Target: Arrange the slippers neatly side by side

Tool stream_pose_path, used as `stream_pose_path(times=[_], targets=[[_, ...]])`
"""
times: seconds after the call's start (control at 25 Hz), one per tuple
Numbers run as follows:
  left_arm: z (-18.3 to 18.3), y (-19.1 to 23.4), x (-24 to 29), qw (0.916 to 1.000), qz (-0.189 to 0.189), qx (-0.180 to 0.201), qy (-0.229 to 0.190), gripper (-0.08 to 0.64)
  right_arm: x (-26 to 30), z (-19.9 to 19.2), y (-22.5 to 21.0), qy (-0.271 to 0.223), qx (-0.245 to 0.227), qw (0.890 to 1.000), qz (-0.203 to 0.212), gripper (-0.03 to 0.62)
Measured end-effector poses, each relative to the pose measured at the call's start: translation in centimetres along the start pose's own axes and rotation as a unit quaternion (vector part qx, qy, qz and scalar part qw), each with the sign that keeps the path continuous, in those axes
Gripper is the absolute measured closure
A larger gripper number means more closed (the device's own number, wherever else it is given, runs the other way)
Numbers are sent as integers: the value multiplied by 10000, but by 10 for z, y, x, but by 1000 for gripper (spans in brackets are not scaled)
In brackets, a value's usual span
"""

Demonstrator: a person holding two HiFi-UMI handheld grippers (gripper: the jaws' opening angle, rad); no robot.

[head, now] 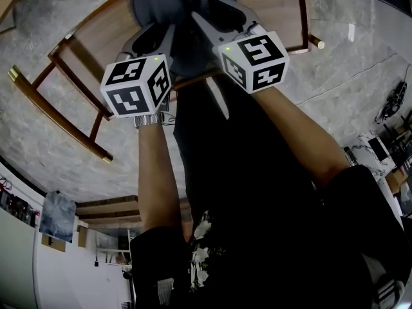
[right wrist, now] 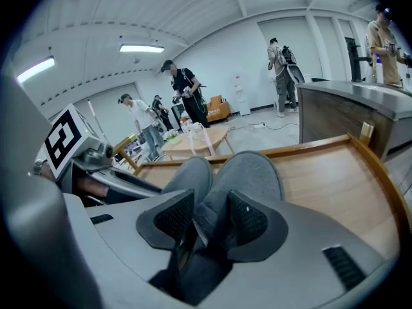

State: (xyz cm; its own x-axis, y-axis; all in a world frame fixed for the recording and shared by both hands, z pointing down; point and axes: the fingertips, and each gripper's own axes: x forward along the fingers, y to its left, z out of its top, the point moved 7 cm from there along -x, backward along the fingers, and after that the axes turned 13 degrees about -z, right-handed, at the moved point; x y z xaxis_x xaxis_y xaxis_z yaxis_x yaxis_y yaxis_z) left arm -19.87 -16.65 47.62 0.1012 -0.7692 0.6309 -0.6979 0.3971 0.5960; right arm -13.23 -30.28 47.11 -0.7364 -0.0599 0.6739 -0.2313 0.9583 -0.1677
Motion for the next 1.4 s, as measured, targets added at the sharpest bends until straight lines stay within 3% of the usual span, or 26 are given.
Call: stream_pose_path(times=[0.28, 0.48, 0.6, 0.72, 0.88, 0.96, 1.04, 1.2, 1.4], targets=[[-3, -29, -21, 9961, 558, -62, -677, 506, -36, 19, -11, -267, -304, 9983, 430, 434], [1, -43, -2, 9936, 471, -273, -986, 511, -49, 33, -34, -438, -636, 9946, 689, 450], [9, -61, -10, 9924, 244, -208, -1186, 515, -71, 39, -41, -621, -627, 9930, 780, 507], [18, -92, -38, 9888, 56, 224, -1471, 552, -101, 47, -49, -946, -541, 9913, 739, 587], [24, -129, -85, 9786, 182, 1133, -1710, 557, -138, 61, -50, -1377, -414, 9880, 571, 594], [34, -141, -110, 9696, 216, 1433, -1971, 557, -155, 71, -43, -1637, -315, 9852, 404, 594], [48, -152, -136, 9548, 388, 1894, -2260, 557, -171, 84, -29, -1919, -391, 9802, 278, 594], [71, -180, -176, 9086, 1007, 3076, -2641, 557, -203, 109, -3, -2593, -832, 9622, 107, 594], [77, -198, -211, 8751, 1187, 3361, -3272, 557, -234, 129, 24, -3130, -1233, 9417, -40, 594]])
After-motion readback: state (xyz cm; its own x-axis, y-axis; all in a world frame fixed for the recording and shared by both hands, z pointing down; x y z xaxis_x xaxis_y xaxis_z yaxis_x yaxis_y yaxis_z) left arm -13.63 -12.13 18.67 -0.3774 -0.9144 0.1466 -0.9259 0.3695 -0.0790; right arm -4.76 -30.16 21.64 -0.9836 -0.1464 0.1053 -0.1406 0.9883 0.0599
